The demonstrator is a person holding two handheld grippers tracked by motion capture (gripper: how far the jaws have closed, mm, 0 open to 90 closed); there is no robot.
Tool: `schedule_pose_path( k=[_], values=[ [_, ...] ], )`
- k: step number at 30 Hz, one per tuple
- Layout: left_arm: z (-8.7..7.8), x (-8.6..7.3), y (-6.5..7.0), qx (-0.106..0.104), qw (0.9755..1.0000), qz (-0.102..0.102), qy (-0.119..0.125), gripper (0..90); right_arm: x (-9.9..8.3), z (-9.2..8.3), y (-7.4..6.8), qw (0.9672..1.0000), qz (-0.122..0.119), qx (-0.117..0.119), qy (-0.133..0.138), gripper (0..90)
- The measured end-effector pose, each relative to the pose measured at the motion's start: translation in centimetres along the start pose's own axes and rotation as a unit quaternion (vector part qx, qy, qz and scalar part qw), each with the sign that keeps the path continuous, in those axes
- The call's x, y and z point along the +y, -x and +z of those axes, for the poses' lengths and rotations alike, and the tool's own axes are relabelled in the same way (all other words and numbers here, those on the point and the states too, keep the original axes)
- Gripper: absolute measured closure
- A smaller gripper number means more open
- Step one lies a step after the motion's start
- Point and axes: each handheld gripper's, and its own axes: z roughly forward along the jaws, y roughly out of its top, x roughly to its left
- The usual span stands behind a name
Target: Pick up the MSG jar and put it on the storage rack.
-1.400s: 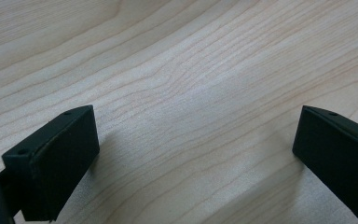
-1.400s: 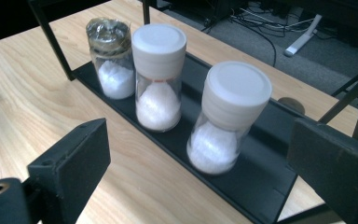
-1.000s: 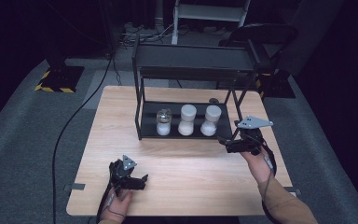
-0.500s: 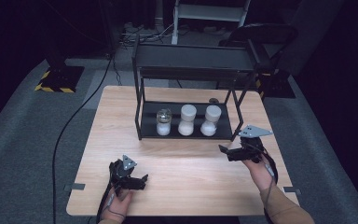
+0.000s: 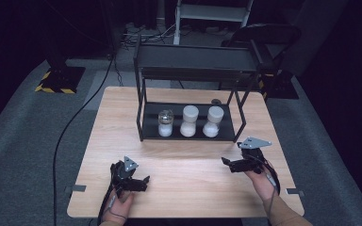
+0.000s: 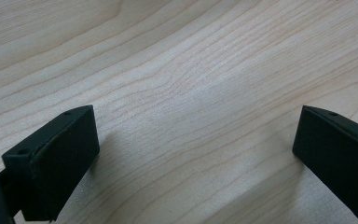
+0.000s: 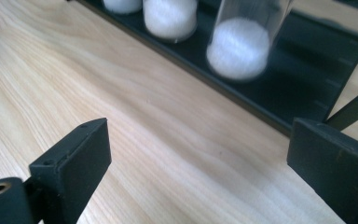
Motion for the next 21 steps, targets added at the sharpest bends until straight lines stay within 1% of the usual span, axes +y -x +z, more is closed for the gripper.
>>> schedule_pose_path(
  k=[13, 21],
  values=[
    [0.0, 0.0, 0.0, 0.000, 1.0000, 0.000, 0.000, 0.0, -1.9, 1.1, -0.2, 0.9997, 0.012, 0.005, -0.023, 6.2],
    [0.0, 0.0, 0.0, 0.000, 1.0000, 0.000, 0.000, 0.0, -2.8, 1.7, -0.3, 0.9992, 0.015, 0.006, -0.036, 6.3]
  ],
)
